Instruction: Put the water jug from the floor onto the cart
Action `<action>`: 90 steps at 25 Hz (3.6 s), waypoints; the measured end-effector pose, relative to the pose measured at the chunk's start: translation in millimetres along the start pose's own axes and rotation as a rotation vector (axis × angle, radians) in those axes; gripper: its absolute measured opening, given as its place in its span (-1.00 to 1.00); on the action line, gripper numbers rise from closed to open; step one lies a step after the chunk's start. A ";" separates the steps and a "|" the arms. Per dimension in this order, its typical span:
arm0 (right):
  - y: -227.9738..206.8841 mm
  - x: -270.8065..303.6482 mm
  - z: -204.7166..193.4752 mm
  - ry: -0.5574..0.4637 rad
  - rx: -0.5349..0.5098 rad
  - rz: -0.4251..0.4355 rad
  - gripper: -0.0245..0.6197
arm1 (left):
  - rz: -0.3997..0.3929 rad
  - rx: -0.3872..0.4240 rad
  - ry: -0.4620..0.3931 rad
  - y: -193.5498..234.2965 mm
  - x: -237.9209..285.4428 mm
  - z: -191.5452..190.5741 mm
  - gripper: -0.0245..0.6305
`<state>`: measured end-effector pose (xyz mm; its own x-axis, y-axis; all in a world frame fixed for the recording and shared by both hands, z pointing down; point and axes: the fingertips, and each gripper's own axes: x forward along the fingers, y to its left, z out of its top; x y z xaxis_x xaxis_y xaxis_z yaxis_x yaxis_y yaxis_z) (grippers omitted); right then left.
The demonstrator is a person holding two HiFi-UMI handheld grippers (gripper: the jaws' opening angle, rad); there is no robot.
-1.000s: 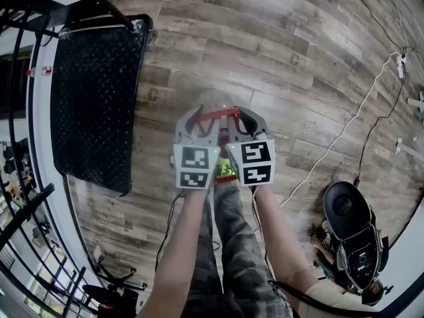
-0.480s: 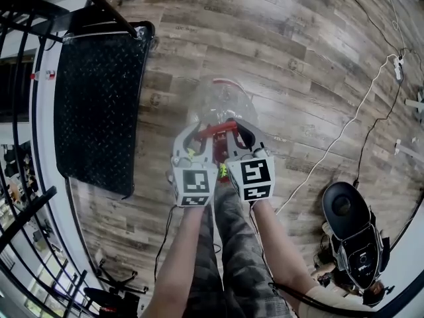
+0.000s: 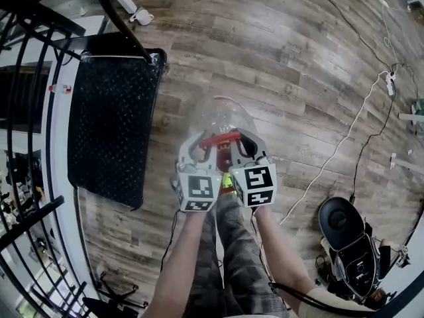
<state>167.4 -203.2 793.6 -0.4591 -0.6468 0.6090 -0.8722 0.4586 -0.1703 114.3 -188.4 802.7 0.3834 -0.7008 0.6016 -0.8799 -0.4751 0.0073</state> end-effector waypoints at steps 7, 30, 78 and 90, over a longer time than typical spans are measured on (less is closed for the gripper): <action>31.7 -43.5 62.8 -0.010 -0.009 0.024 -0.86 | -0.003 0.018 -0.010 15.3 -57.4 60.0 -0.68; 119.3 -180.4 212.9 -0.095 -0.066 0.083 -0.86 | 0.029 0.078 -0.100 28.7 -228.1 203.2 -0.70; 249.8 -98.0 327.1 -0.088 -0.275 0.434 -0.86 | 0.339 -0.090 -0.106 188.2 -294.3 228.3 -0.73; 276.1 -34.0 363.9 -0.064 -0.386 0.628 -0.86 | 0.539 -0.198 -0.099 253.0 -277.5 231.5 -0.74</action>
<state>-119.3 -276.3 444.0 -0.8713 -0.2215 0.4379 -0.3264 0.9279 -0.1800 -149.8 -237.3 452.7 -0.1170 -0.8670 0.4843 -0.9902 0.0642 -0.1241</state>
